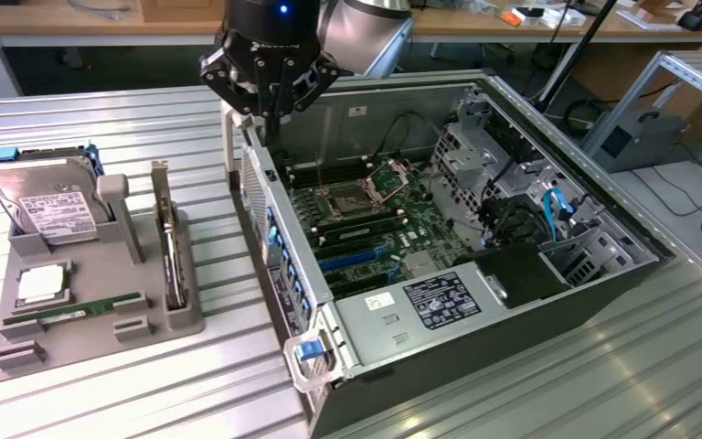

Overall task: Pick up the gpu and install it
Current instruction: 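Reach for the gpu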

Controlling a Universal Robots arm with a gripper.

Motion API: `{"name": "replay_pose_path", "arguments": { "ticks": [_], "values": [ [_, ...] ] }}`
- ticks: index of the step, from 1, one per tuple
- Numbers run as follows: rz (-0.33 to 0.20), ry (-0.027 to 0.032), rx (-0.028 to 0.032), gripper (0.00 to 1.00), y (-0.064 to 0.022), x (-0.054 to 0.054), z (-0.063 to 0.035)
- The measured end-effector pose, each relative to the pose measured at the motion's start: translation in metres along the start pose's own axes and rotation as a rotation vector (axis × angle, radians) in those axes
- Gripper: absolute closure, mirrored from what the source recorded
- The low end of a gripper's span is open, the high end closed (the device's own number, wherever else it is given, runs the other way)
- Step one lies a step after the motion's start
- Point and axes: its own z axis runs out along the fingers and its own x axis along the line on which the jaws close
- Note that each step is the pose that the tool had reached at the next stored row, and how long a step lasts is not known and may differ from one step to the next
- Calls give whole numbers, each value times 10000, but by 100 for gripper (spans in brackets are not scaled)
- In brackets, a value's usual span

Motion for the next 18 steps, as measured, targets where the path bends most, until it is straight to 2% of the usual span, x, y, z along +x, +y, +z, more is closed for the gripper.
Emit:
{"name": "replay_pose_path", "arguments": {
  "ticks": [18],
  "values": [
    [0,0,0,89,-13,167,-5]
  ]
}}
